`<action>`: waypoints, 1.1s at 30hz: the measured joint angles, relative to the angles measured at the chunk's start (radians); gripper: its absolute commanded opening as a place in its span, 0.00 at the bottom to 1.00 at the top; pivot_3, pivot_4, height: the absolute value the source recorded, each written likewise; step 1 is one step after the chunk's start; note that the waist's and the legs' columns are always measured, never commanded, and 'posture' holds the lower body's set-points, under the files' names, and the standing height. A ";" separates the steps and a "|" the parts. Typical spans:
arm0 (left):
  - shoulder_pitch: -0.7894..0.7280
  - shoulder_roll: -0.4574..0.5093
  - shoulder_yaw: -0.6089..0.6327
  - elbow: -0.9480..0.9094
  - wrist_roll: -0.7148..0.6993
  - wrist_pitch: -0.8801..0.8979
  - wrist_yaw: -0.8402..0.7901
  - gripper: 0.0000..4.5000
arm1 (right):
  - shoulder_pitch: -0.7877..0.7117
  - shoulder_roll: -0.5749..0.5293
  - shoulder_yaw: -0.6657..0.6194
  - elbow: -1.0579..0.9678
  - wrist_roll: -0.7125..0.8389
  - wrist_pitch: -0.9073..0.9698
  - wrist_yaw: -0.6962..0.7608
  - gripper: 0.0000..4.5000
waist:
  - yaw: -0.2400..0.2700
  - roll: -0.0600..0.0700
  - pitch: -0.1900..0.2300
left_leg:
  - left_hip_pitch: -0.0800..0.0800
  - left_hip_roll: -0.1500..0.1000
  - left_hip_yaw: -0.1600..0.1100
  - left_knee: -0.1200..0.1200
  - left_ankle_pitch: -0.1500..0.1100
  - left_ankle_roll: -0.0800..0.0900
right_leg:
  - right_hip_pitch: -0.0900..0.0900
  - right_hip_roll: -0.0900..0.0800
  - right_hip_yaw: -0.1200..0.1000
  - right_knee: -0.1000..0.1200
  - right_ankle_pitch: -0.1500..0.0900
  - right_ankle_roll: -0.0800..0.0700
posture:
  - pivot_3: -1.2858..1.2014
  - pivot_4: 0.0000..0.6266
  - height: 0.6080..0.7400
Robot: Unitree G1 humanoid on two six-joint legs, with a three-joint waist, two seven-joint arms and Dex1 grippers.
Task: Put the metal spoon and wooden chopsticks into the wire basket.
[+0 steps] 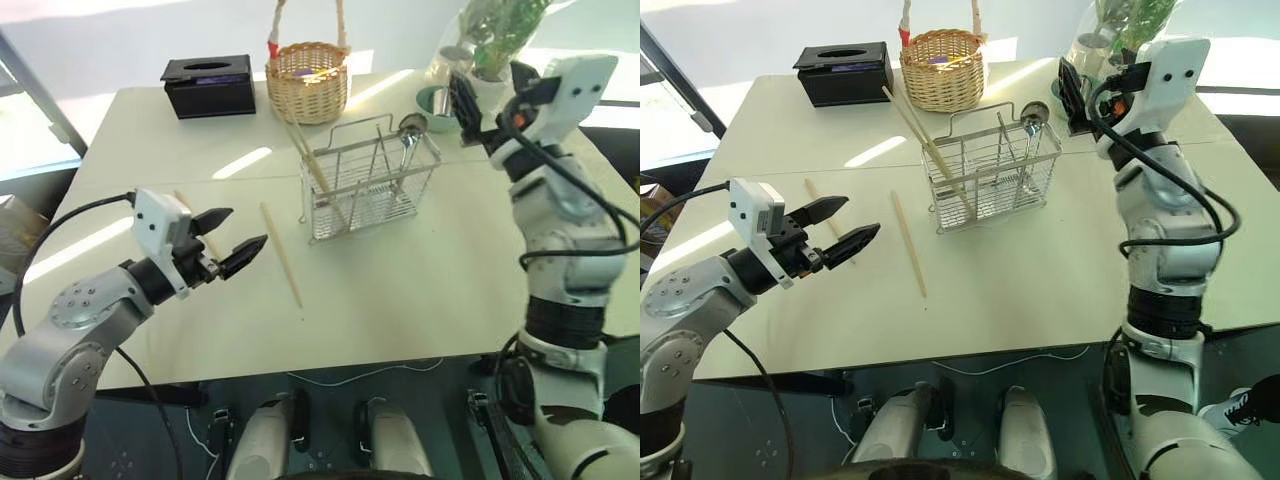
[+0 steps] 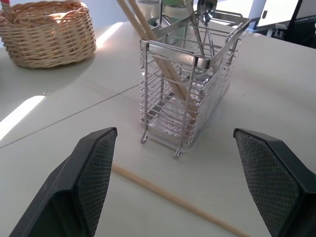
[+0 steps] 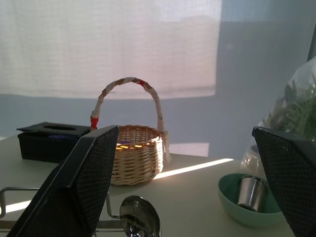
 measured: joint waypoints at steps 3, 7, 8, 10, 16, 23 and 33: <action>-0.001 -0.023 -0.009 0.007 0.031 -0.018 0.012 0.89 | 0.043 -0.044 -0.003 -0.074 0.073 0.129 0.039 0.99 | 0.000 0.000 0.000 | 0.000 0.000 0.000 0.000 -0.001 0.002 | 0.000 0.000 0.000 0.000 0.000 0.000 | 0.52 0.24 1.00; 0.013 -0.084 -0.054 0.047 0.141 -0.059 0.076 0.89 | 0.169 -0.225 -0.011 -0.244 0.310 0.379 0.206 0.99 | 0.013 -0.002 0.001 | -0.001 0.000 0.000 0.003 -0.004 0.007 | 0.001 -0.001 -0.001 -0.001 0.000 0.000 | 0.52 0.24 1.00; 0.012 -0.097 -0.069 0.060 0.170 -0.062 0.094 0.89 | 0.192 -0.271 -0.020 -0.272 0.369 0.426 0.252 0.99 | 0.017 -0.002 0.002 | -0.002 0.001 -0.001 0.006 -0.007 0.011 | 0.002 -0.001 -0.002 -0.001 0.000 0.000 | 0.52 0.24 1.00; 0.010 -0.118 -0.096 0.078 0.225 -0.062 0.136 0.89 | 0.225 -0.363 -0.053 -0.305 0.471 0.498 0.336 0.99 | 0.021 -0.003 0.002 | -0.004 0.001 -0.001 0.011 -0.008 0.013 | 0.003 -0.001 -0.002 -0.001 0.000 0.000 | 0.52 0.24 1.00; -0.029 -0.211 -0.164 0.153 0.366 0.045 0.314 0.89 | 0.256 -0.534 -0.111 -0.314 0.589 0.564 0.488 0.99 | 0.023 -0.004 0.002 | -0.009 0.001 -0.002 0.012 -0.010 0.015 | 0.002 -0.001 -0.002 -0.016 0.004 0.003 | 0.52 0.24 1.00; -0.094 -0.341 -0.225 0.190 0.385 0.062 0.335 0.89 | 0.270 -0.543 -0.067 -0.301 0.548 0.518 0.522 0.99 | 0.027 -0.005 0.002 | -0.018 0.000 -0.001 0.016 -0.007 0.012 | -0.002 -0.002 -0.004 -0.016 0.008 0.007 | 0.52 0.24 1.00; -0.227 -0.572 -0.219 0.214 0.400 0.280 0.536 0.89 | 0.278 -0.534 -0.027 -0.288 0.495 0.443 0.533 0.99 | 0.027 -0.007 0.003 | -0.019 0.001 -0.004 0.031 -0.015 0.024 | 0.004 -0.002 -0.008 -0.014 0.011 0.012 | 0.52 0.24 1.00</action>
